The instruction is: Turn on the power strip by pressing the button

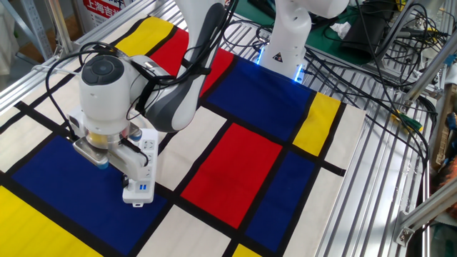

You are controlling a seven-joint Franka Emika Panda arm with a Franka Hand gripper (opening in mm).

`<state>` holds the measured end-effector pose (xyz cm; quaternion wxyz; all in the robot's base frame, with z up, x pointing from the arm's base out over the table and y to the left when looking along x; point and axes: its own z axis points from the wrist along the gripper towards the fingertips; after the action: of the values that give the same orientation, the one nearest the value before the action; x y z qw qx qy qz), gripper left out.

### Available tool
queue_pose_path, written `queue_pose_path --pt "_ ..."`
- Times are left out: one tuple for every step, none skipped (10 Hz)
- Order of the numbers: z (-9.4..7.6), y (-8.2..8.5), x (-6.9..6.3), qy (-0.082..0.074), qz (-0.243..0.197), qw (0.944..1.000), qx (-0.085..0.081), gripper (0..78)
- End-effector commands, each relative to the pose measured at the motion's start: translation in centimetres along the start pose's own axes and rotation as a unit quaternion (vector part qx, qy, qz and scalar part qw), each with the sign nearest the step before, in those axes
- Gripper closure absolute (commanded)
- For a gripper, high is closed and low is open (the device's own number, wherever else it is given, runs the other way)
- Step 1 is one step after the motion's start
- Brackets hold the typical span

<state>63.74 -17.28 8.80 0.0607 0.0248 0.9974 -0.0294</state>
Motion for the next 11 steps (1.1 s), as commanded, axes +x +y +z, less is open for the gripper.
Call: queue_pose_path --pt "-1.4 -0.5 -0.3 -0.003 0.001 1.0 0.0 0.2" --pt "-1.5 -0.5 -0.3 -0.003 0.001 1.0 0.0 0.2" --pt "-1.5 -0.5 -0.3 -0.002 0.0 1.0 0.0 0.2" --pt "-1.3 -0.4 -0.3 -0.001 0.0 1.0 -0.001 0.2" --pt "-1.0 -0.2 -0.2 -0.002 0.001 1.0 -0.001 0.2" --pt "-0.9 -0.1 -0.2 -0.003 0.001 1.0 -0.002 0.2" --pt "-0.9 -0.1 -0.2 -0.002 0.001 1.0 -0.002 0.2" --pt "-0.8 0.1 -0.2 -0.002 0.001 1.0 -0.003 0.2" --pt "-0.4 0.2 -0.3 -0.002 0.001 1.0 -0.004 0.2" --pt "-0.2 0.4 -0.4 -0.004 0.001 1.0 -0.004 0.2" --pt "-0.1 0.4 -0.4 -0.005 0.002 1.0 -0.004 0.2"
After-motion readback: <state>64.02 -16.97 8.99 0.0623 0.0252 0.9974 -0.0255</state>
